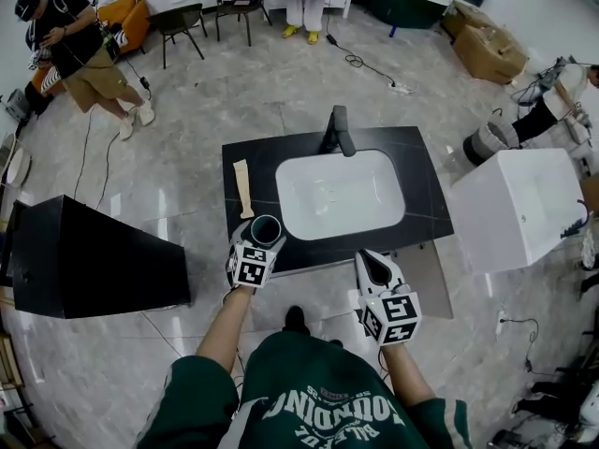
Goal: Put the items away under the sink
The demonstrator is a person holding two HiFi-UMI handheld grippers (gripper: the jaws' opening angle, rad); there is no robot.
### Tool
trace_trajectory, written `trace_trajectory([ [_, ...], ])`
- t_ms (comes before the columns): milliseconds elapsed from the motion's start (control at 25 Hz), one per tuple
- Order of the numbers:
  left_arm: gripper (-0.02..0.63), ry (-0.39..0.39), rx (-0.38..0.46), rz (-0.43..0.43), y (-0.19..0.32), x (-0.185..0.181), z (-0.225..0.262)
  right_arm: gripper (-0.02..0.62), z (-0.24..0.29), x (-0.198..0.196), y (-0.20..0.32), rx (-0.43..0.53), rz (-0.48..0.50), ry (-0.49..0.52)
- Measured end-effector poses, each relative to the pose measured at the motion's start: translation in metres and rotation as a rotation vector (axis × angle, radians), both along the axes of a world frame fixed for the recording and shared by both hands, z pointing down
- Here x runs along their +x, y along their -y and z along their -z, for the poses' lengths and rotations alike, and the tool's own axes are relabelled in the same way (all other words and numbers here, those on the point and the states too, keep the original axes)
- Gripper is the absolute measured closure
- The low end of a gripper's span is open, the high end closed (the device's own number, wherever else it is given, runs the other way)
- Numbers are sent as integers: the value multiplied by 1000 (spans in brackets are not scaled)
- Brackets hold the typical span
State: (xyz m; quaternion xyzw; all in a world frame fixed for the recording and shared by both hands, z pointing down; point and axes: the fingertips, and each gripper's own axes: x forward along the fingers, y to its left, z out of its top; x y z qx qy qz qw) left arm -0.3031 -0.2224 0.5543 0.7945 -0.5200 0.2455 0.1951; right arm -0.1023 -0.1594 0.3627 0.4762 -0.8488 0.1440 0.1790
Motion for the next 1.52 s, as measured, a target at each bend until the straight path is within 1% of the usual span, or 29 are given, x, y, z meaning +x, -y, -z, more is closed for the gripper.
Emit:
trace_trajectory([
  [160, 199, -2, -12, -2, -1, -2, -2, 552, -3, 7, -2, -8, -15, -5],
  [280, 206, -4, 17, 12, 2, -4, -8, 552, -6, 11, -4, -18, -26, -3],
  [360, 210, 2, 21, 6, 2, -4, -3, 552, -5, 11, -6, -20, -34, 6],
  [480, 219, -4, 10, -11, 0, -3, -7, 552, -5, 11, -8, -21, -44, 19],
  [560, 221, -18, 12, -31, -2, 2, 1, 552, -8, 11, -11, -25, -47, 20],
  [760, 224, -30, 33, -101, -10, 24, 12, 552, -11, 14, -17, -28, -54, 22],
  [920, 224, -55, 41, -158, -11, 53, 25, 552, -11, 24, -20, -27, -80, 24],
  [1240, 224, -87, 73, -298, -27, 134, 49, 552, -9, 65, -41, -36, -139, 28],
  [1520, 224, -90, 80, -351, -54, 205, 64, 552, -7, 116, -71, -38, -159, 42],
])
